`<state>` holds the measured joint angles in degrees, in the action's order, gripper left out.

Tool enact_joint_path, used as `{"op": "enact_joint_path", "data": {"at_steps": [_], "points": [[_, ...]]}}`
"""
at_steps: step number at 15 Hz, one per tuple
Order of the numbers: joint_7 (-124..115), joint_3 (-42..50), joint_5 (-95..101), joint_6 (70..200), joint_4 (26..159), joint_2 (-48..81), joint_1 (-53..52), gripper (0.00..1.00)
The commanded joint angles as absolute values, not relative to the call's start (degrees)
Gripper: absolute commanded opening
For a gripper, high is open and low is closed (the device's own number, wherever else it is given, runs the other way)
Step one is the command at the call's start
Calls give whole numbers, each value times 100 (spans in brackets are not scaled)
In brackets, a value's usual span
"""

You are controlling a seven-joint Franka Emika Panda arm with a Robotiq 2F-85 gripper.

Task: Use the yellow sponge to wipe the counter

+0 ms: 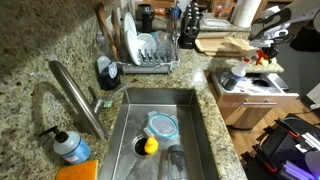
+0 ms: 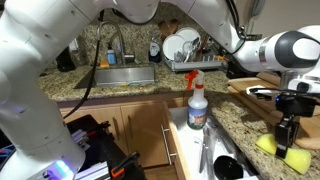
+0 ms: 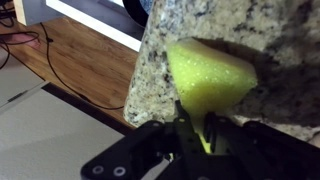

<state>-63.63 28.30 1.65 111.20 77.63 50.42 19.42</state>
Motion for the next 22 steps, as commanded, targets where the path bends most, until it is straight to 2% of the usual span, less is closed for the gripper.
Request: {"op": "enact_joint_path", "data": {"at_steps": [1,8,16,22], "points": [[-6256,2485,-84,11169,7306,5325,2493,4],[-5183,1950,-587,11204,8075,4631,2417,4],[-4498,1587,-78,12610,9780,3481,1132,4],[-3805,1059,-584,12851,9909,3088,897,4]]}}
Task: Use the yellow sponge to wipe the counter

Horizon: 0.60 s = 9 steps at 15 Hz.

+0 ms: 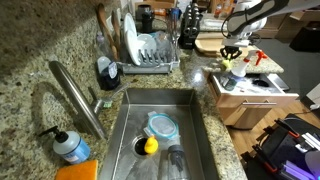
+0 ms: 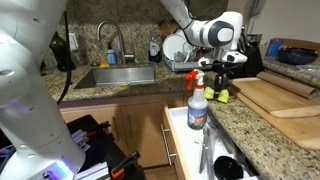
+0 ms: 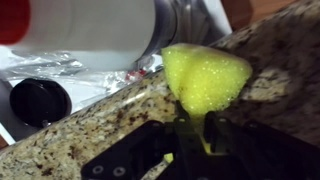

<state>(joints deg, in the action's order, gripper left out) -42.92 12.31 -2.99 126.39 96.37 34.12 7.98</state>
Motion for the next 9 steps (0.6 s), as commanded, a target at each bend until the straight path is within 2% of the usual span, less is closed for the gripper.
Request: {"op": "enact_joint_path", "data": {"at_steps": [1,9], "points": [[-3727,1045,-688,12870,9779,3150,936,4],[-3487,1337,-997,12801,9481,3672,1290,4]]}}
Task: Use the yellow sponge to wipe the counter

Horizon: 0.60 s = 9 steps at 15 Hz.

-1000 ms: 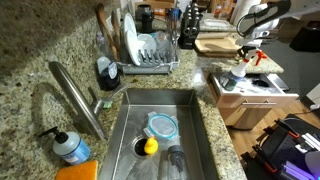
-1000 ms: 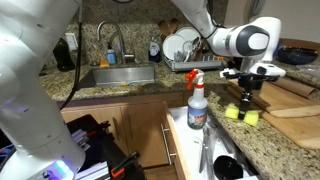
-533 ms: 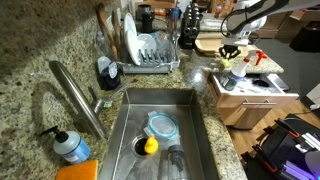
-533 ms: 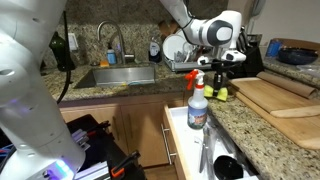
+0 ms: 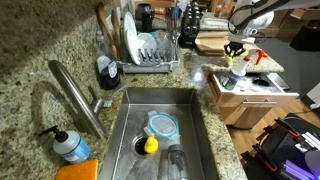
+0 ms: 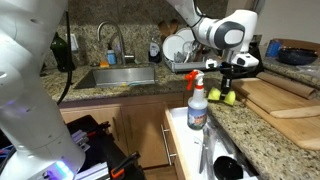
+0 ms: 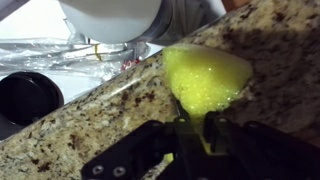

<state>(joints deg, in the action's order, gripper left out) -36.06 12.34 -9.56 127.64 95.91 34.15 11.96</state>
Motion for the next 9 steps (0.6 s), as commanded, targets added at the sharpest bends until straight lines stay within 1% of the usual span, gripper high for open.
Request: {"op": "enact_joint_path", "data": {"at_steps": [1,5,9], "points": [[-3558,1424,-927,12855,9502,3717,1281,4],[-3694,1671,-784,12823,9425,3860,1302,4],[-4253,2245,-287,13019,9486,3918,1329,4]]}}
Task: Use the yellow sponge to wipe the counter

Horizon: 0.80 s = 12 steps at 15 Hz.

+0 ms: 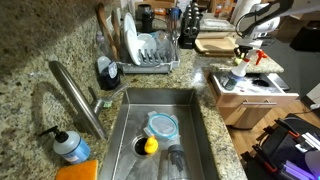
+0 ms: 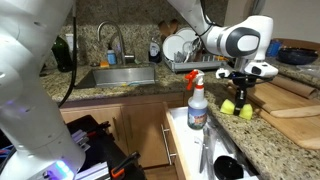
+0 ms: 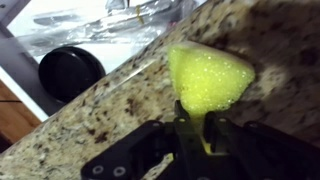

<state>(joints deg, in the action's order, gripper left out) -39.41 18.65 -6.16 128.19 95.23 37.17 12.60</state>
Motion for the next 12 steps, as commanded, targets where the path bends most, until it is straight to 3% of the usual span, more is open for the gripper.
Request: {"op": "enact_joint_path", "data": {"at_steps": [1,12], "points": [[-4353,2354,-183,13023,9438,3997,1379,4],[-5291,2706,-286,12370,8661,4754,2299,4]]}}
